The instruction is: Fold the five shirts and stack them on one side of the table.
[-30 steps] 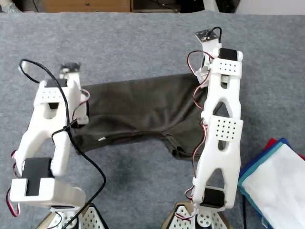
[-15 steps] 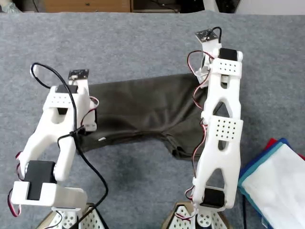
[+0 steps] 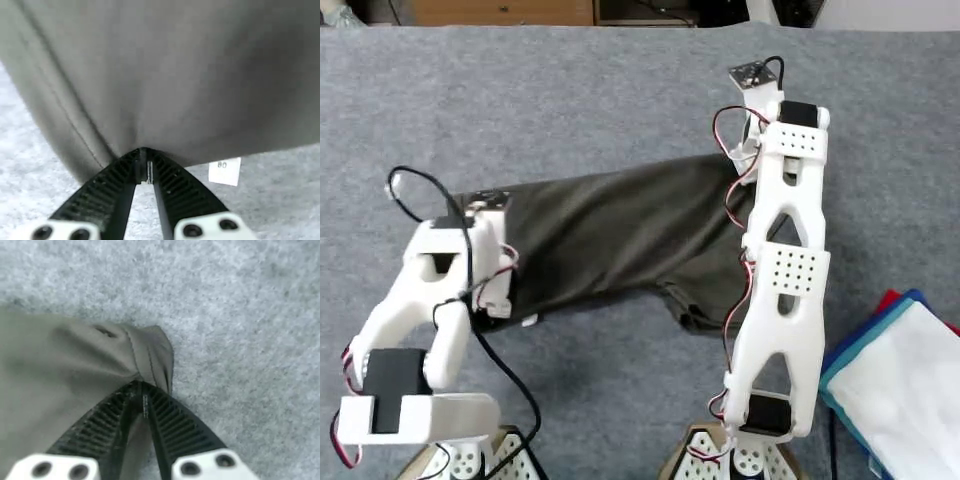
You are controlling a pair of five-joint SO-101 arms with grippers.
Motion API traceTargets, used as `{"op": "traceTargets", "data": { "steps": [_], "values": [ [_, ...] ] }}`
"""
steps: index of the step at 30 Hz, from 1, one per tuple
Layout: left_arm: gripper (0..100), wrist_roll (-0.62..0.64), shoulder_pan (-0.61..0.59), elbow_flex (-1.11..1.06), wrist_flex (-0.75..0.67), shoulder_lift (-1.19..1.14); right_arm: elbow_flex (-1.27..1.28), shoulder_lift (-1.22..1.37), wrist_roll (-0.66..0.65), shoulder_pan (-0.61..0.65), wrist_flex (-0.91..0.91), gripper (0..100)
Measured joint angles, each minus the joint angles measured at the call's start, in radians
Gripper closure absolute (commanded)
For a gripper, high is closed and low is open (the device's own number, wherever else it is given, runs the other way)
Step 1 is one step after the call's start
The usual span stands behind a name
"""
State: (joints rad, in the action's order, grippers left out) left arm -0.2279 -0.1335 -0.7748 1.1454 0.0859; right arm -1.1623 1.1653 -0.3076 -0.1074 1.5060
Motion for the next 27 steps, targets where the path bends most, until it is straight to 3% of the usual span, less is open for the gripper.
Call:
{"op": "traceTargets", "data": {
  "steps": [8,16,22,27],
  "values": [
    [98,0.084,-0.118,0.193,-0.003,-0.003,0.0,0.0,0.011,0.002,0.0,99.3],
    [98,0.227,-0.043,0.462,0.041,-0.005,-0.021,0.002,0.012,0.002,0.029,99.3],
    [98,0.33,-0.02,0.509,-0.15,-0.109,-0.258,0.011,0.043,0.002,0.161,99.3],
    [98,0.359,-0.023,0.542,-0.193,-0.259,-0.437,0.069,0.048,0.002,0.25,99.3]
  ]
}}
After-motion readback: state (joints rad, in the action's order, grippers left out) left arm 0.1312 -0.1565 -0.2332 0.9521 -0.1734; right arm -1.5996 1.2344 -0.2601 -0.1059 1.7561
